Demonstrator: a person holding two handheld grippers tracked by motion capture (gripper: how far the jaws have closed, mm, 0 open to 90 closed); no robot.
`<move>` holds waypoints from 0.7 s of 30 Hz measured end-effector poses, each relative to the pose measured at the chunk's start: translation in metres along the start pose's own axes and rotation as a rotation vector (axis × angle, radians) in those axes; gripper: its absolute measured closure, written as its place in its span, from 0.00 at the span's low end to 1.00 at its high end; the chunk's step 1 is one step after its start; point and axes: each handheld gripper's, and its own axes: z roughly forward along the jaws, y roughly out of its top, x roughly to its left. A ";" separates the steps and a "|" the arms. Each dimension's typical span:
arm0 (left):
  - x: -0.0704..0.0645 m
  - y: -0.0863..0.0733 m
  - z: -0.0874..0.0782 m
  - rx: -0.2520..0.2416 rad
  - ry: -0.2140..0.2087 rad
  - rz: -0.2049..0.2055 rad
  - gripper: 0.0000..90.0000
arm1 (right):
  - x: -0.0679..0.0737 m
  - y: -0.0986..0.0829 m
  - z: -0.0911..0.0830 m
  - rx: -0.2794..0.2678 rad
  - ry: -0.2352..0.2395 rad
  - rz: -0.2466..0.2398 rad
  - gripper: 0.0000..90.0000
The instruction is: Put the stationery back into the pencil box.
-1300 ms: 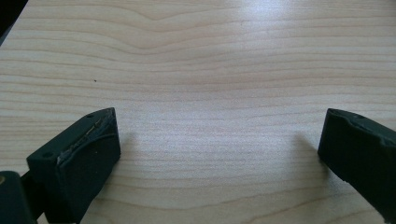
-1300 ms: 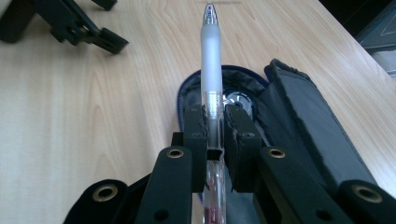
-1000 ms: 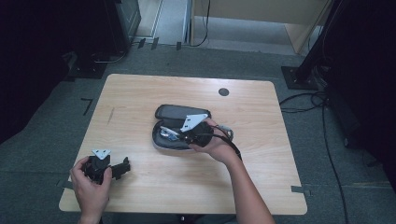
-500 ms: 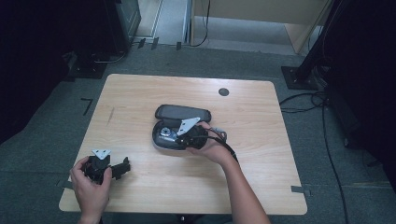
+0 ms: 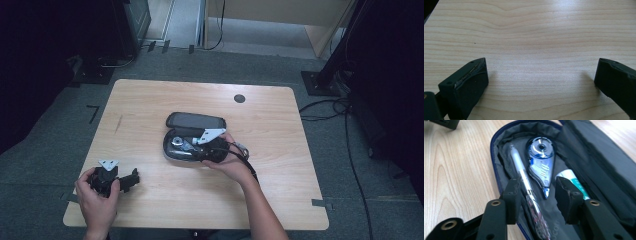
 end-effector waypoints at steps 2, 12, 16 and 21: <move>0.000 0.000 0.000 -0.001 0.000 0.000 0.00 | 0.000 -0.002 -0.004 -0.013 -0.014 0.019 0.57; 0.000 0.000 0.000 -0.001 0.000 0.000 0.00 | -0.006 -0.014 -0.032 -0.091 -0.089 0.136 0.39; 0.000 0.000 0.000 -0.001 -0.001 0.000 0.00 | -0.008 -0.019 -0.044 -0.119 -0.121 0.165 0.32; 0.000 0.000 0.000 -0.001 -0.001 0.000 0.00 | -0.010 -0.029 -0.060 -0.139 -0.169 0.216 0.19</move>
